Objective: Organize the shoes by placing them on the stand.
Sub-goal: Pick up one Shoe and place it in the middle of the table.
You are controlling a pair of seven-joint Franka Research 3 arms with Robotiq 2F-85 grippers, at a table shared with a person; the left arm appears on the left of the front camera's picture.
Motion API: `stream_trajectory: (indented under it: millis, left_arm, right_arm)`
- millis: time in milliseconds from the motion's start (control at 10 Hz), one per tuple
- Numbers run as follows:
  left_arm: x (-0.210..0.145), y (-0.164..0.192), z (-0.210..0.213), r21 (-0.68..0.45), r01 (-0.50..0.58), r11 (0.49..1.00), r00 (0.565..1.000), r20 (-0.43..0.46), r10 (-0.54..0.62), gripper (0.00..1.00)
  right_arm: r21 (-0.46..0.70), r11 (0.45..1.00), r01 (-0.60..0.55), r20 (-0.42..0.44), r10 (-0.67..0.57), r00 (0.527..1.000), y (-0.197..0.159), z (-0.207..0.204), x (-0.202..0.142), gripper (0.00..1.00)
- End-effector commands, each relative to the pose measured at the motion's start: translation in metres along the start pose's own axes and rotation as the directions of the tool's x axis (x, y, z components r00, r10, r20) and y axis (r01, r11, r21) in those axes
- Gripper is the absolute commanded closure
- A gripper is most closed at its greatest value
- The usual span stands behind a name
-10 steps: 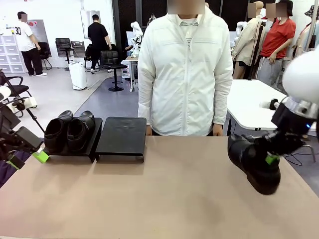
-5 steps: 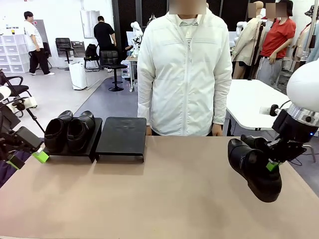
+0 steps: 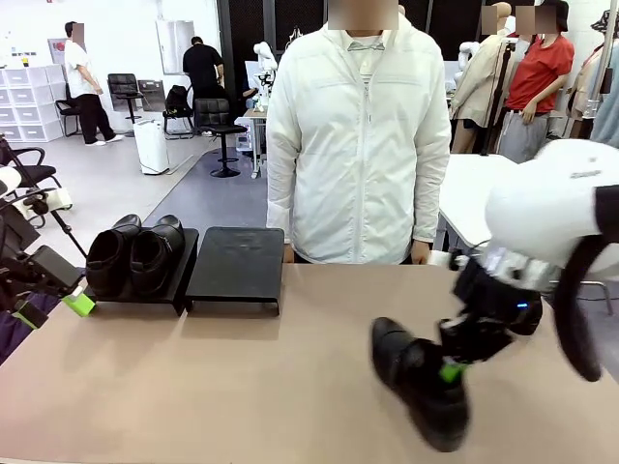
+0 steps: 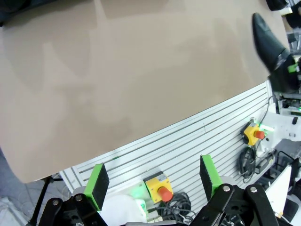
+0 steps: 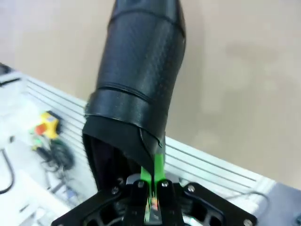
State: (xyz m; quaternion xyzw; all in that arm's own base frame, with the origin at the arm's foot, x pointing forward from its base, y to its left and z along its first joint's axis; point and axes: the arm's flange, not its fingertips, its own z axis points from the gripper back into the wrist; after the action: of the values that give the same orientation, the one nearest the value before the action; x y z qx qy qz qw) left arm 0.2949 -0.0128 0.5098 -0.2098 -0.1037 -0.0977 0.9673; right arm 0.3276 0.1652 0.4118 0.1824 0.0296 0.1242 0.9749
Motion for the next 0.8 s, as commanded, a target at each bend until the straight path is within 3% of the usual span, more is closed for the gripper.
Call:
stream_trajectory:
  millis: [0,100,300,700]
  left_arm:
    - [0.0,0.002,0.002,0.004,0.002,1.0,1.0,-0.007,-0.002,0.0]
    - [0.0,0.002,0.002,0.004,0.002,1.0,1.0,-0.007,-0.002,0.0]
    - [0.0,0.002,0.002,0.004,0.002,1.0,1.0,-0.007,-0.002,0.0]
    - [0.0,0.002,0.002,0.004,0.002,1.0,1.0,-0.007,-0.002,0.0]
  right_arm:
    - [0.108,0.994,0.024,0.127,-0.037,0.991,0.04,-0.047,-0.025,1.0]
    - [0.153,0.988,0.031,0.127,-0.051,0.991,0.062,-0.063,-0.018,1.0]
    - [0.137,0.988,0.072,0.075,-0.083,0.994,0.084,-0.096,-0.001,1.0]
    - [0.18,0.98,0.088,0.161,-0.118,0.98,0.086,-0.123,0.03,1.0]
